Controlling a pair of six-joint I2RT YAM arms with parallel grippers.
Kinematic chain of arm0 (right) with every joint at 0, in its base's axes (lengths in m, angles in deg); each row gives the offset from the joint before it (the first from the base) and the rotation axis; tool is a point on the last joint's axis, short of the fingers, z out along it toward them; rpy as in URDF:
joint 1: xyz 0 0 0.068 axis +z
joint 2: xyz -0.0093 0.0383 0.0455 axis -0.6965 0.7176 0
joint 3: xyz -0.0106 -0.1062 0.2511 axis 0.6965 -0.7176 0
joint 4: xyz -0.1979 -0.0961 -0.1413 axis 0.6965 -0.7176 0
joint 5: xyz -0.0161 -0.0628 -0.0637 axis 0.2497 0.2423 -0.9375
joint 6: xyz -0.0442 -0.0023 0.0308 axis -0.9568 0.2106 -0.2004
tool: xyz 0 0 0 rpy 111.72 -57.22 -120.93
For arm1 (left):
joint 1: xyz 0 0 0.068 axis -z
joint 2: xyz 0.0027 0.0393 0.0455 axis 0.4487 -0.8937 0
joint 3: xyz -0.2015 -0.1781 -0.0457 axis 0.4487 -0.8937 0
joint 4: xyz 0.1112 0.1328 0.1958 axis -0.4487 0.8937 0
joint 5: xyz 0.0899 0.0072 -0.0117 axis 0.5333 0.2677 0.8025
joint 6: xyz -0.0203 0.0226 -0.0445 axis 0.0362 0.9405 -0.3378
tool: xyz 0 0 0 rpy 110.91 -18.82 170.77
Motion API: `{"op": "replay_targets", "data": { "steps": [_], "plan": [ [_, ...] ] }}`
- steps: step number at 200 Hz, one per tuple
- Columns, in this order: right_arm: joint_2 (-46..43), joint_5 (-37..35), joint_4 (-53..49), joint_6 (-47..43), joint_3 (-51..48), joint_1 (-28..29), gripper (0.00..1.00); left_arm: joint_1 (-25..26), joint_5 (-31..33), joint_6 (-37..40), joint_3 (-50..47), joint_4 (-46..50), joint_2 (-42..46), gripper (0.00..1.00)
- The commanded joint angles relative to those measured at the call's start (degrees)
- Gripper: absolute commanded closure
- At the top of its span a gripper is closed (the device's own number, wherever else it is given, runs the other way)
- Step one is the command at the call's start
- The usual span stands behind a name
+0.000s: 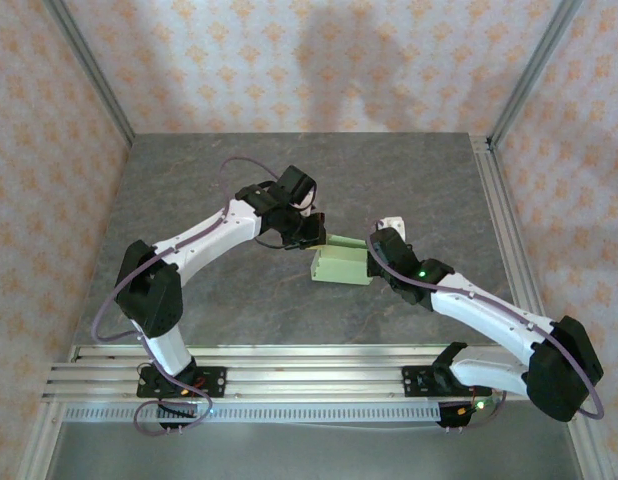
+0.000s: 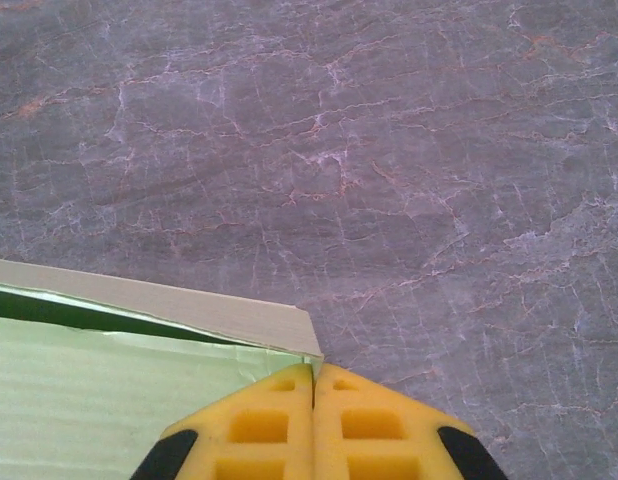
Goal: Fold the paper box
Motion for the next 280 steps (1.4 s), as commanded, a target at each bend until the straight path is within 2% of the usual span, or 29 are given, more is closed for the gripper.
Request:
{"op": "replay_targets", "data": {
  "steps": [1,66,116,192,280],
  "plan": [
    [0.8,2.5,-0.4,-1.1,1.4,0.4,0.98,0.3,-5.6,-2.3,-0.6,-6.2,0.2,1.00],
    [1.0,2.2,-0.3,-1.1,0.8,0.4,0.98,-0.3,-8.6,-4.0,-1.2,-8.8,0.1,1.00],
    [0.7,1.5,0.0,-1.0,0.3,0.5,0.98,-0.3,-4.1,1.7,-0.6,-2.7,-0.2,1.00],
    [-2.2,2.2,7.9,-0.9,-6.1,0.4,0.98,-0.2,-3.9,7.5,-4.0,-0.5,0.4,1.00],
    [-7.9,3.1,18.3,-4.7,-15.3,1.0,0.98,1.1,-4.0,8.0,-5.3,-0.2,-0.1,1.00]
  ]
}}
